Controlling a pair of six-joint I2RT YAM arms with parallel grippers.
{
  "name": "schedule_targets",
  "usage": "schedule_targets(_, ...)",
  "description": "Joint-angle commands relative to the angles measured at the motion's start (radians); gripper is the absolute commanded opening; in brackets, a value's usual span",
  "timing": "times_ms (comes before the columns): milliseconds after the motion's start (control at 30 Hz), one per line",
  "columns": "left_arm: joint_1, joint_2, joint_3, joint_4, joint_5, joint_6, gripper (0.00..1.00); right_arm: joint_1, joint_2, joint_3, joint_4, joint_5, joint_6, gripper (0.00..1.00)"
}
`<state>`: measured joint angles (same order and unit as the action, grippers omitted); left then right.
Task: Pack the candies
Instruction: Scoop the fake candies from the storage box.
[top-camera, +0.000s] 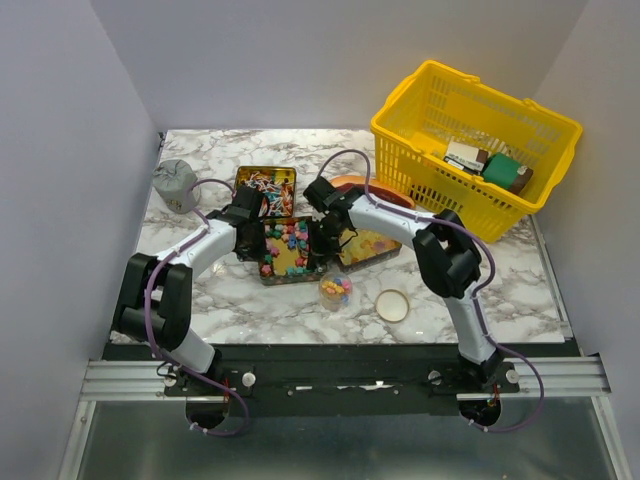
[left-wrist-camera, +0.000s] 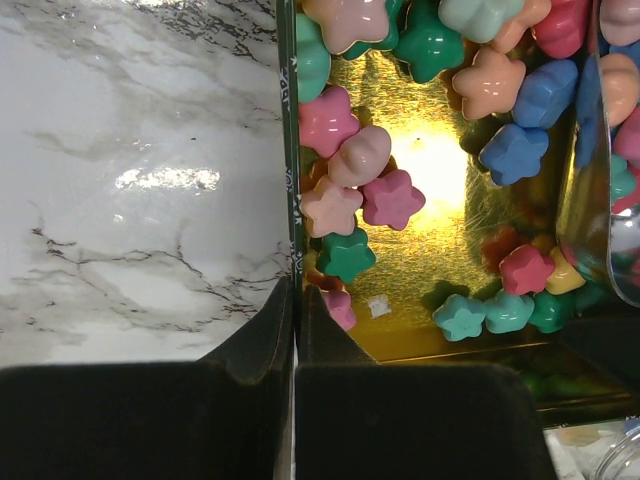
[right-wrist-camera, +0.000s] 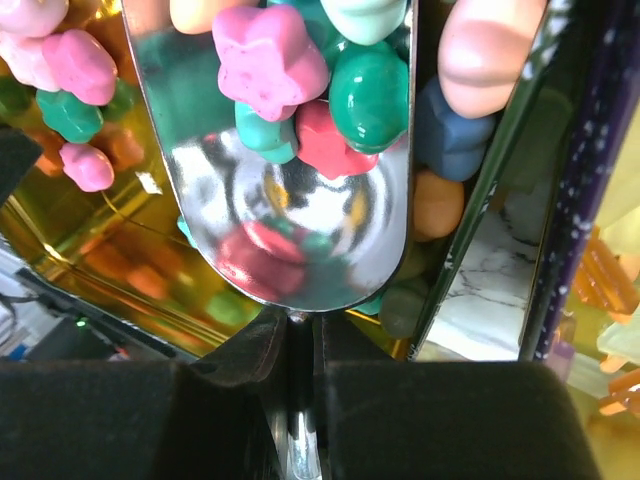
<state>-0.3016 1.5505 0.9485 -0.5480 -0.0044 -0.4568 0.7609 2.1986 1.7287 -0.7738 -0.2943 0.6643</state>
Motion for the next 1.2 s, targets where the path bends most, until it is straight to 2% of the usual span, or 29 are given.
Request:
schedule_targets(0,-0.016,0.017,0.018,-0.015,0.037,0.017,0.00,-0.020,0.003,-0.087,-0.012,0.213,-0.066,0.01)
schedule_targets(367,-0.016,0.013,0.024,-0.012,0.018,0.004,0.00,0.020,-0.077,-0.109,-0.035,0.271,-0.226,0.01)
schedule_targets(933,-0.016,0.014,0.032,-0.015,0.012,0.001,0.00,0.037,-0.204,-0.207,0.018,0.262,-0.437,0.01)
schedule_targets(1167,-0.016,0.010,0.033,-0.018,0.012,0.004,0.00,0.038,-0.206,-0.137,-0.102,0.288,-0.512,0.01)
